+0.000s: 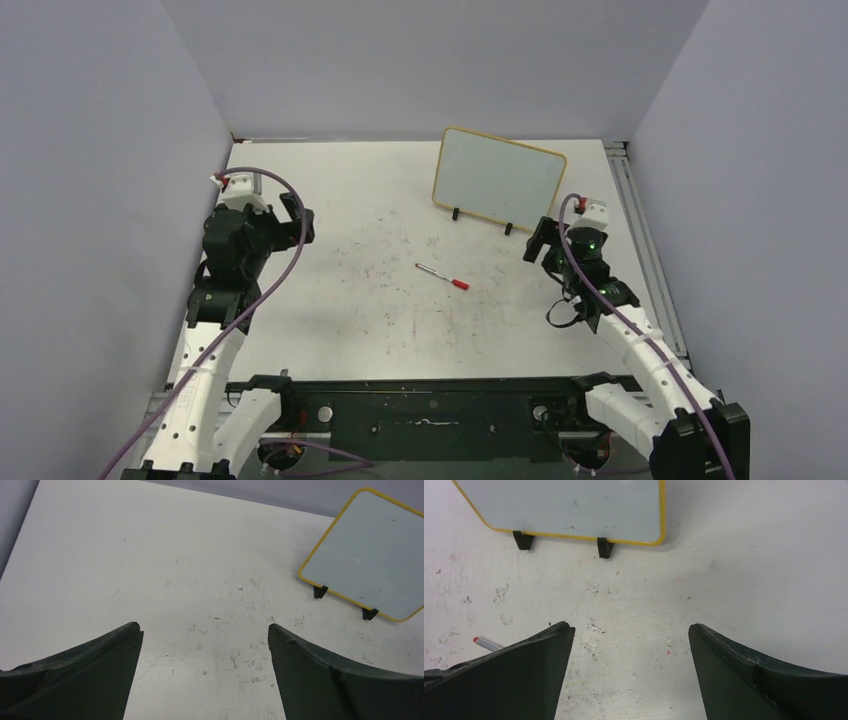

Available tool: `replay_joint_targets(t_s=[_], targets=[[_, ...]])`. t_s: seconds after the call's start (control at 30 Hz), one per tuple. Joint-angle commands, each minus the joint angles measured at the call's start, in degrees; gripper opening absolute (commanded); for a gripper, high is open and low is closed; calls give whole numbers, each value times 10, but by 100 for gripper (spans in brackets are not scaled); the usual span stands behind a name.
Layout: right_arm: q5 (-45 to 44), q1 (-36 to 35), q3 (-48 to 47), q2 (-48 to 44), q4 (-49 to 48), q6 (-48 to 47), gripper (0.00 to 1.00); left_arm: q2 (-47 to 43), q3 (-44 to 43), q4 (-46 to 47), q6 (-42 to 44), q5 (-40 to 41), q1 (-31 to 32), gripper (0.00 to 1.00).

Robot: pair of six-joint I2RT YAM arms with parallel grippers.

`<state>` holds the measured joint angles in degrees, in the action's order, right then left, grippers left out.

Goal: Write a sentence on the whiteboard
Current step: Move the whiteboard stand to the center of the board.

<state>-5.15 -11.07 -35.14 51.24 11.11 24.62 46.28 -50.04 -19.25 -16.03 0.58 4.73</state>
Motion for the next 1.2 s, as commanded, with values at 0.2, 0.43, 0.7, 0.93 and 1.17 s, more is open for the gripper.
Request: replay_joint_targets(t_s=[0.2, 0.43, 0.7, 0.93, 1.17], targets=[[-99, -131, -37, 201, -174, 45, 82, 35, 21, 62, 6, -69, -14, 96], [-101, -133, -71, 325, -245, 41, 67, 39, 26, 65, 1, -81, -13, 96], [-120, -132, -109, 430, -298, 35, 61, 37, 28, 71, -4, -99, -11, 96], [-150, -131, -133, 495, -320, 31, 54, 36, 30, 73, -7, -107, -10, 96], [-164, -129, -153, 537, -328, 22, 50, 38, 30, 75, -9, -116, -6, 96]])
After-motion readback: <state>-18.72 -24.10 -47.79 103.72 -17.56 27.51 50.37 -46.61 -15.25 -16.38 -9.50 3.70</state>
